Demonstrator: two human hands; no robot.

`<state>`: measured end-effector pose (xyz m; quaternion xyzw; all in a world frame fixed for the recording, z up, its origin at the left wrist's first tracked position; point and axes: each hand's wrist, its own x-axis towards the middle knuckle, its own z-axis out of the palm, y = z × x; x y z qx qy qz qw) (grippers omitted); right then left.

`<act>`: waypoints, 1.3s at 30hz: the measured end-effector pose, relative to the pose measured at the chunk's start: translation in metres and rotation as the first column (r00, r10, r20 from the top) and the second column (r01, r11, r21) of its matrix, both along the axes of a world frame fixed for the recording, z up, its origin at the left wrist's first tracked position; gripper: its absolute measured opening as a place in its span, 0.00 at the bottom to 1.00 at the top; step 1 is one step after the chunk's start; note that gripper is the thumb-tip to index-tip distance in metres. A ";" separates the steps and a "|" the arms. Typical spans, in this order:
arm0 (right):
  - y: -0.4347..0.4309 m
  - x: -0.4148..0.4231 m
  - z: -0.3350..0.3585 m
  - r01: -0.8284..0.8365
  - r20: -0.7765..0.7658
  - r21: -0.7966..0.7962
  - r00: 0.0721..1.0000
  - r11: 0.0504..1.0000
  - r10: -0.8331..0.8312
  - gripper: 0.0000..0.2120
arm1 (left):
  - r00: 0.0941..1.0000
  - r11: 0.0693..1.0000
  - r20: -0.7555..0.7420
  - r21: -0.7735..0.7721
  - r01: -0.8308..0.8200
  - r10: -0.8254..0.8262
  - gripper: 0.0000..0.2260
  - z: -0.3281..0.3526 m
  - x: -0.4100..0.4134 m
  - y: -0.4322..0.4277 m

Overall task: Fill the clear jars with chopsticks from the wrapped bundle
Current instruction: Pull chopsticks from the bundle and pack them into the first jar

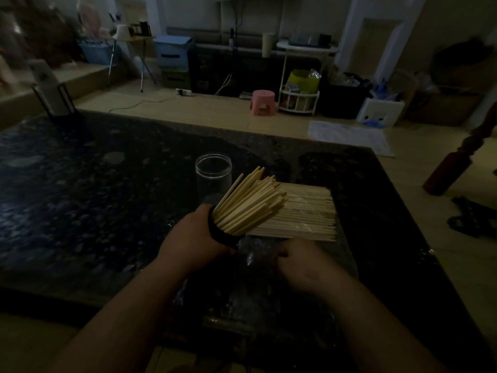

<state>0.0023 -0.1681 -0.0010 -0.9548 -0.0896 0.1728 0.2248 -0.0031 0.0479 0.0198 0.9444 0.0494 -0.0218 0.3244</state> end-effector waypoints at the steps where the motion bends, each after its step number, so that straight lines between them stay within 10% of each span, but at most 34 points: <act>1: 0.001 0.000 -0.005 -0.017 -0.021 -0.031 1.000 0.999 0.017 0.10 | 1.000 1.000 -0.002 0.000 -0.006 0.006 0.38 0.001 0.000 0.000; 12: -0.001 0.008 -0.047 -0.065 0.120 -0.195 0.989 0.979 0.090 0.30 | 1.000 1.000 -0.010 -0.013 0.001 -0.001 0.39 0.002 0.001 0.002; 39: 0.010 0.037 -0.062 0.113 0.338 -0.301 0.941 0.947 -0.005 0.15 | 1.000 0.999 -0.006 -0.028 0.019 -0.020 0.38 -0.002 0.003 0.005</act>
